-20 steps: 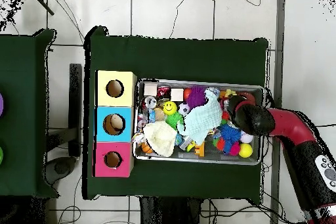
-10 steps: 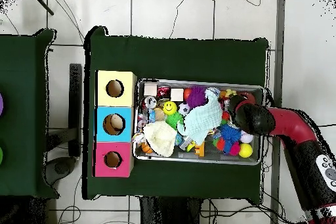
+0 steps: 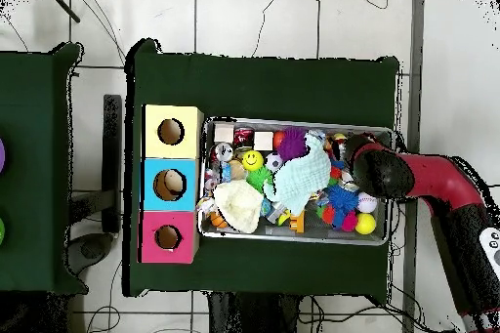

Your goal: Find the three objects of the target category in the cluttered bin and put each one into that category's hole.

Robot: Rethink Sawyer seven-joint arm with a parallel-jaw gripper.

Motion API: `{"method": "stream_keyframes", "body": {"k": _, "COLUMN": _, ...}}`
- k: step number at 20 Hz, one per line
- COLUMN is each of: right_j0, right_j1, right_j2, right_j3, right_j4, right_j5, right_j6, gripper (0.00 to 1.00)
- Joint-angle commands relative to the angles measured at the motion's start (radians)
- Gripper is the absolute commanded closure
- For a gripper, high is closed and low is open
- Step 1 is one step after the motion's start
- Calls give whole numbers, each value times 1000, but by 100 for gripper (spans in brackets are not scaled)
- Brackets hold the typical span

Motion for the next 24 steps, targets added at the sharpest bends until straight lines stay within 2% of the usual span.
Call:
{"method": "stream_keyframes", "body": {"k": 1, "right_j0": 14, "right_j1": -1, "right_j2": 60, "right_j3": -17, "right_j4": -32, "right_j5": -29, "right_j6": -242, "gripper": 0}}
{"method": "stream_keyframes", "body": {"k": 7, "right_j0": 11, "right_j1": 86, "right_j2": 90, "right_j3": -73, "right_j4": -34, "right_j5": -36, "right_j6": -302, "gripper": 0}}
{"method": "stream_keyframes", "body": {"k": 12, "right_j0": 22, "right_j1": 91, "right_j2": 72, "right_j3": -74, "right_j4": -41, "right_j5": -29, "right_j6": -281, "gripper": 0}}
{"method": "stream_keyframes", "body": {"k": 18, "right_j0": 46, "right_j1": 118, "right_j2": 27, "right_j3": -105, "right_j4": -105, "right_j5": -46, "right_j6": -292, "gripper": 0}}
{"method": "stream_keyframes", "body": {"k": 24, "right_j0": 52, "right_j1": 149, "right_j2": 37, "right_j3": -138, "right_j4": -116, "right_j5": -35, "right_j6": -322, "gripper": 0}}
